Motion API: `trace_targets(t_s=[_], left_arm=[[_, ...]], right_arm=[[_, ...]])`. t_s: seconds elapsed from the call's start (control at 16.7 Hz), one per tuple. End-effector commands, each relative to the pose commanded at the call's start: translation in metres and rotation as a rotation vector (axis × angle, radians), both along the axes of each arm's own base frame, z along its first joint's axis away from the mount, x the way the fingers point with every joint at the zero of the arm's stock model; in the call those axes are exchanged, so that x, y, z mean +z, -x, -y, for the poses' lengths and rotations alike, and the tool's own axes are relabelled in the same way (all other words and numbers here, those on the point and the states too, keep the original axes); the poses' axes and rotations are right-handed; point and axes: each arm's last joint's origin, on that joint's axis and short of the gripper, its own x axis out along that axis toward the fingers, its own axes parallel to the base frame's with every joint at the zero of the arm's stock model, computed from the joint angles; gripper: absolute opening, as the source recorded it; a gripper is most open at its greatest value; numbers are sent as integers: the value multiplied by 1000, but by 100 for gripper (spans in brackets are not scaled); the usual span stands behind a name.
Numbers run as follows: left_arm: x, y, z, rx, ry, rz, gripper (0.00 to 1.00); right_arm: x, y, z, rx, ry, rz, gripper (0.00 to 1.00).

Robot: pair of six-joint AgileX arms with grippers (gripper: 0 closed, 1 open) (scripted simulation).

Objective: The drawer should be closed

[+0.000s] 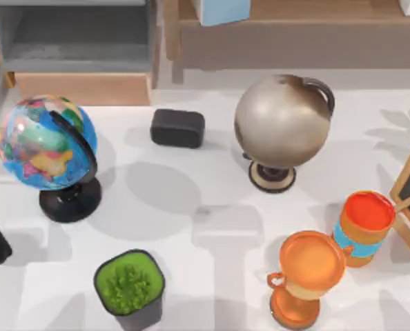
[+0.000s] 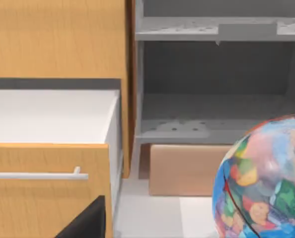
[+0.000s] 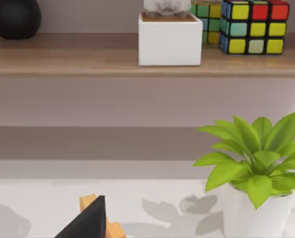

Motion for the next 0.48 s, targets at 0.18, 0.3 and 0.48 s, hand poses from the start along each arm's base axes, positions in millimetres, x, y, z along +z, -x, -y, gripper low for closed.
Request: trace_targets(t_s=[0.18, 0.3, 0.48], left_arm=[[3, 0, 1, -1, 0, 5, 100], [13, -2, 3, -3, 1, 18, 100], [36, -11, 9, -5, 3, 26, 100]], right_arm=[[0, 0, 0, 0, 0, 0, 100], [0, 0, 0, 0, 0, 0, 100], [0, 0, 0, 0, 0, 0, 100]])
